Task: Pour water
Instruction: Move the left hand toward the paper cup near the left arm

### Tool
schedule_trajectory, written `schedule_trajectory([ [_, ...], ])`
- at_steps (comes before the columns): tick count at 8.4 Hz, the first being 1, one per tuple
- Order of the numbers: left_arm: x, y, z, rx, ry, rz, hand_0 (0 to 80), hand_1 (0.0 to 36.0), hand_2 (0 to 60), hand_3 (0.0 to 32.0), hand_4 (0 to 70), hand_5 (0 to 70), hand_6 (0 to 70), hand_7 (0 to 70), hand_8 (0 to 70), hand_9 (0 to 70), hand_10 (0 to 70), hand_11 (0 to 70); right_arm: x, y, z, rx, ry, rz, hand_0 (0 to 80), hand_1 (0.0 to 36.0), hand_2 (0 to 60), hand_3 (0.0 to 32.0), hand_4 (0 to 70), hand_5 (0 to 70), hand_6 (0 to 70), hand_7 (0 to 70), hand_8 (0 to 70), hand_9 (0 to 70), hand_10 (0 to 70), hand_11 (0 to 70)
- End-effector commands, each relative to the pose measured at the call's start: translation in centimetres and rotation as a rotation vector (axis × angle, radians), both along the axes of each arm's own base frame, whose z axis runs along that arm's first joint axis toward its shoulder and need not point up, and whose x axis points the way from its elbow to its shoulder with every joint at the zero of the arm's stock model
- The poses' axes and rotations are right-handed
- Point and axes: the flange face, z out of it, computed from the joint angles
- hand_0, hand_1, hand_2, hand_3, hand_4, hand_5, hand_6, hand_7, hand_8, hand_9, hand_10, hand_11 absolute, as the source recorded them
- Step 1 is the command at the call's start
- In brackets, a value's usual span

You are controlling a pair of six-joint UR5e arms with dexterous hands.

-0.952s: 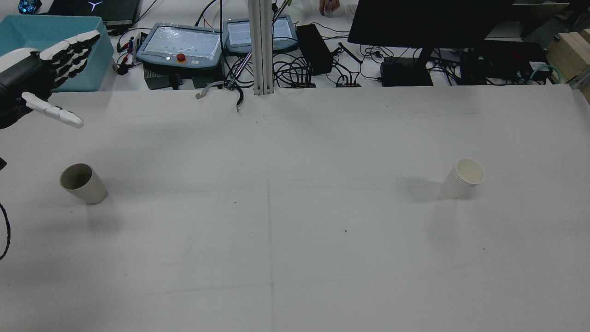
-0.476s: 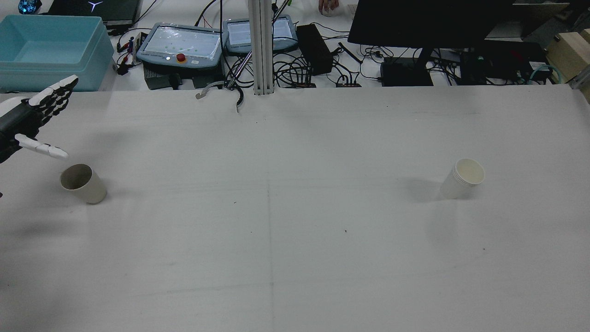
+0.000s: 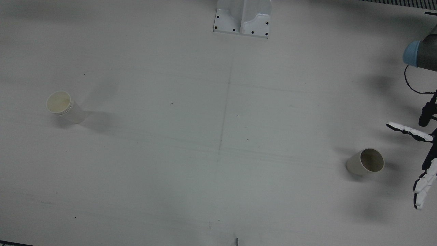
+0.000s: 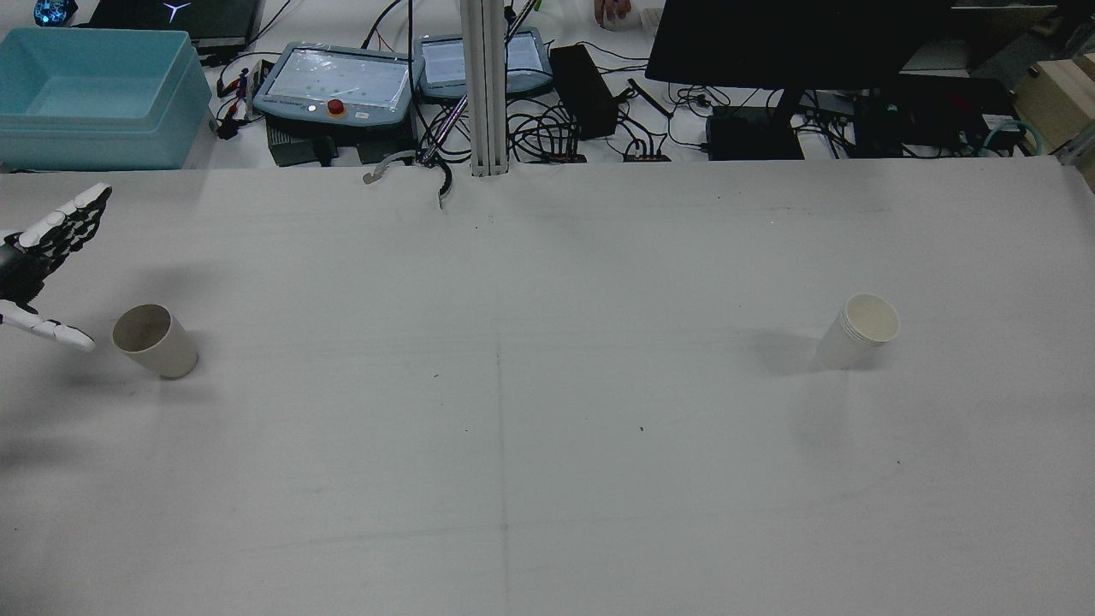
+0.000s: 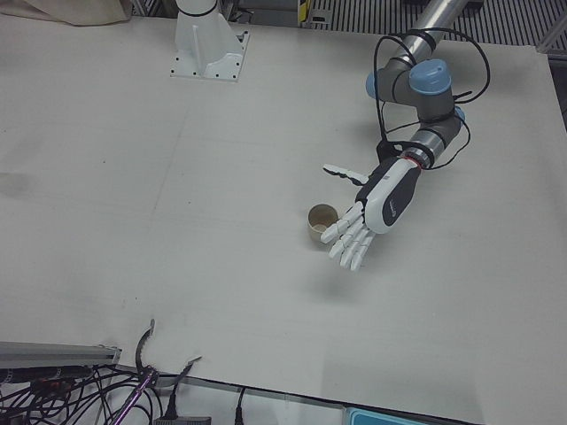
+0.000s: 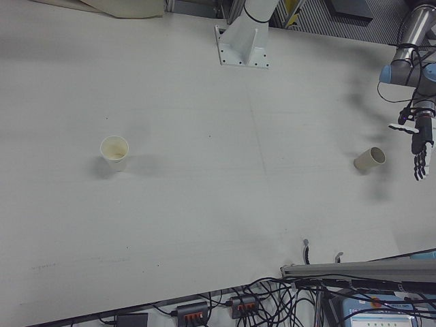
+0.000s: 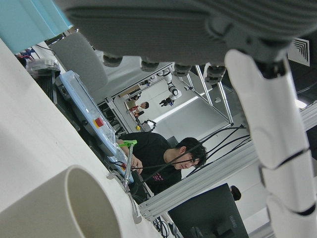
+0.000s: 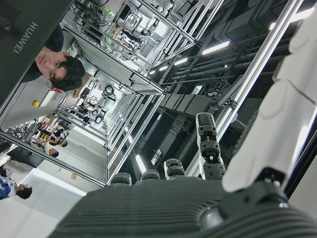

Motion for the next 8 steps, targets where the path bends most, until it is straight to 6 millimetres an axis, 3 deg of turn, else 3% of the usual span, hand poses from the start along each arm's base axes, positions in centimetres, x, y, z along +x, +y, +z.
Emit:
schedule_trajectory([
  [1,3.8,1.3,2.4,0.028,0.015,-0.023,49.8,15.0,11.4,15.0,6.1,5.7,0.0,5.5,0.3,1.6,0.0,0.0,0.0,0.0,0.2,-0.006,0.002,0.0,48.3,10.0,0.0,3.8,14.4,12.1,2.4,8.3,0.0,0.2,0.0,0.0],
  [2,4.3,1.4,4.8,0.017,0.005,-0.015,48.9,13.7,10.8,15.4,6.1,5.0,0.0,5.2,0.2,1.6,0.0,0.0,0.0,0.0,0.2,-0.006,0.002,0.0,48.2,10.0,0.0,4.0,13.9,11.9,2.0,7.6,0.0,0.1,0.0,0.0],
  [4,3.7,2.0,7.6,-0.014,-0.001,-0.007,50.3,15.0,10.6,14.0,7.3,7.3,0.0,6.1,0.4,1.8,0.0,0.0,-0.1,0.0,0.3,-0.012,0.009,-0.002,48.5,10.3,0.0,4.2,13.7,12.0,1.8,7.6,0.0,0.1,0.0,0.0],
  [6,4.3,2.1,8.9,-0.014,-0.019,-0.002,50.5,15.1,9.4,13.4,8.0,9.3,0.0,6.9,0.5,2.0,0.0,0.0,-0.2,0.1,0.3,-0.017,0.011,-0.003,48.3,10.1,0.0,4.4,13.5,12.0,1.8,7.6,0.0,0.1,0.0,0.0],
  [8,5.8,0.9,9.0,-0.015,-0.02,0.001,50.1,13.7,7.0,13.8,8.0,9.6,0.0,7.1,0.5,2.0,0.0,0.0,-0.2,0.0,0.4,-0.019,0.013,-0.004,48.2,9.9,0.0,4.2,13.3,12.0,1.7,7.4,0.0,0.0,0.0,0.0],
])
